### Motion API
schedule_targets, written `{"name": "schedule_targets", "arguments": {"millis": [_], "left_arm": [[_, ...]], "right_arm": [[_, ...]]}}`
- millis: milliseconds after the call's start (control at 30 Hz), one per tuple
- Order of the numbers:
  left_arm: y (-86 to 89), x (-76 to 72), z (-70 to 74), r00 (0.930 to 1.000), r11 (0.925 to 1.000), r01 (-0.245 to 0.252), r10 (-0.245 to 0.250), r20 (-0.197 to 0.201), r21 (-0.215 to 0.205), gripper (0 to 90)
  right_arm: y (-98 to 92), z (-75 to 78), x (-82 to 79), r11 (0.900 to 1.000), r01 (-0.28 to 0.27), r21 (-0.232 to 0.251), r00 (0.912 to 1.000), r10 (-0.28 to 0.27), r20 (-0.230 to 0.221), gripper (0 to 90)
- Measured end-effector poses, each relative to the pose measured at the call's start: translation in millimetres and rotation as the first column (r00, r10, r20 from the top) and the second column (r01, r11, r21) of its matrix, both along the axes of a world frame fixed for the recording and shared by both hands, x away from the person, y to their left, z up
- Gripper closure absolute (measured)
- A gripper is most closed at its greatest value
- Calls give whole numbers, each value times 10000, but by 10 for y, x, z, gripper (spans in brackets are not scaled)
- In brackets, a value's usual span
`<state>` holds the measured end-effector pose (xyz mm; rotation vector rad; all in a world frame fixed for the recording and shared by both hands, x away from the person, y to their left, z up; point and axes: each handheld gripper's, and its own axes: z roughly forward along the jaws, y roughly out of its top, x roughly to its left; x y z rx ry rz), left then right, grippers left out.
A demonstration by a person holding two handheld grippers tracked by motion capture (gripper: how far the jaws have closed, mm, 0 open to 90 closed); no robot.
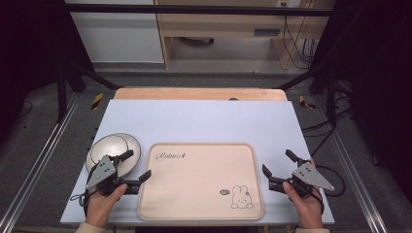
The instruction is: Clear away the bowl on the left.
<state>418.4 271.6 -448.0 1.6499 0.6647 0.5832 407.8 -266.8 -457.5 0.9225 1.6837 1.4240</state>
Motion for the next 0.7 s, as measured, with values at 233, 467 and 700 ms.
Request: {"name": "schedule_targets", "arguments": {"millis": [233,467,700], "left_arm": [[10,0,11,10000,10000,-9,10,-87,36,41],[-17,-38,55,10000,9999,19,-19,-24,-139,41],[27,-63,180,9996,9993,-257,260,122,-272,44]], "right_arm": [[-5,6,-7,10000,-17,-43,10000,17,15,37],[-19,25,-17,10000,57,71,9999,-57,86,36],[-8,25,-18,10000,66,39,10000,-67,46,36]]}}
